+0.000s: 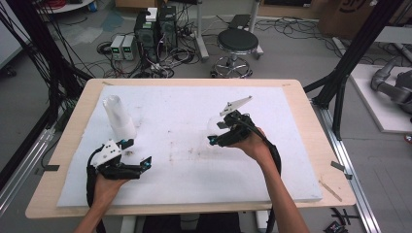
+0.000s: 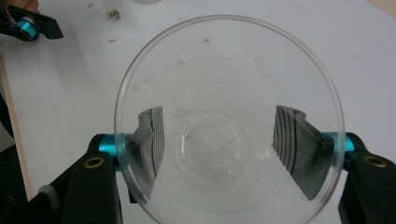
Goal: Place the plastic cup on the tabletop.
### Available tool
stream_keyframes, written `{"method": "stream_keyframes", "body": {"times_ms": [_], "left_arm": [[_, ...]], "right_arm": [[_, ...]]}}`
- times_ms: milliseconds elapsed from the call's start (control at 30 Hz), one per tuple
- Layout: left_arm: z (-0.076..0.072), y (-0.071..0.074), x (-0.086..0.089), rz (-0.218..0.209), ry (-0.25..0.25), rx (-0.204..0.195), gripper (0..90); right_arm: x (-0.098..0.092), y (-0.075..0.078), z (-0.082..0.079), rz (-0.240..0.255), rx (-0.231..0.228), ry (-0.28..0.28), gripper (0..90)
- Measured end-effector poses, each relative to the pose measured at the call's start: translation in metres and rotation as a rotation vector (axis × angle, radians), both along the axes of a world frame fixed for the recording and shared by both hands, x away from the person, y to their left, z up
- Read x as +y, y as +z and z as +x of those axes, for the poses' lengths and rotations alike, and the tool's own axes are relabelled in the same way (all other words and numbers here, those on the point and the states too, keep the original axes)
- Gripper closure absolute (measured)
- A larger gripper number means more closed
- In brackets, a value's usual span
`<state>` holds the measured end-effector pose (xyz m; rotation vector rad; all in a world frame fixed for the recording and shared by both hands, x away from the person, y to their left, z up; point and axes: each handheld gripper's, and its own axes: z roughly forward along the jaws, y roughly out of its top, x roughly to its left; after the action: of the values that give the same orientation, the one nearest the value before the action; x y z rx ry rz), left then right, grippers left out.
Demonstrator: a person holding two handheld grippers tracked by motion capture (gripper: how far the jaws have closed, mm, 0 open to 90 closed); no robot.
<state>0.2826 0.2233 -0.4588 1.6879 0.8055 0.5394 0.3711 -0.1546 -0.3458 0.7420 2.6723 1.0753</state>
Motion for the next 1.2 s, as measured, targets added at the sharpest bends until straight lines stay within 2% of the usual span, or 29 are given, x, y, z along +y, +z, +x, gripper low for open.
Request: {"method": "stream_keyframes", "body": {"times_ms": [200, 533, 700, 933, 1067, 1200], "left_arm": [[-0.001, -0.004, 0.0, -0.006, 0.008, 0.007, 4.8], [0.0, -0.008, 0.002, -0.019, 0.011, 0.015, 4.8], [0.0, -0.008, 0.001, -0.006, 0.011, 0.021, 4.8], [0.0, -0.008, 0.0, 0.001, 0.021, 0.015, 4.8], [0.0, -0.009, 0.002, -0.014, 0.022, 0.025, 4.8], [0.001, -0.009, 0.001, -0.006, 0.018, 0.026, 4.8]], "right_arm": [[0.003, -0.006, 0.002, -0.022, -0.011, -0.008, 34.6], [0.011, -0.028, 0.009, -0.073, 0.001, -0.029, 34.5], [0.018, -0.036, 0.011, -0.089, -0.004, -0.034, 34.3], [0.026, -0.042, 0.012, -0.128, -0.027, -0.023, 34.2], [0.029, -0.046, 0.013, -0.144, -0.029, -0.02, 34.2], [0.033, -0.053, 0.014, -0.156, -0.021, -0.02, 34.2]]}}
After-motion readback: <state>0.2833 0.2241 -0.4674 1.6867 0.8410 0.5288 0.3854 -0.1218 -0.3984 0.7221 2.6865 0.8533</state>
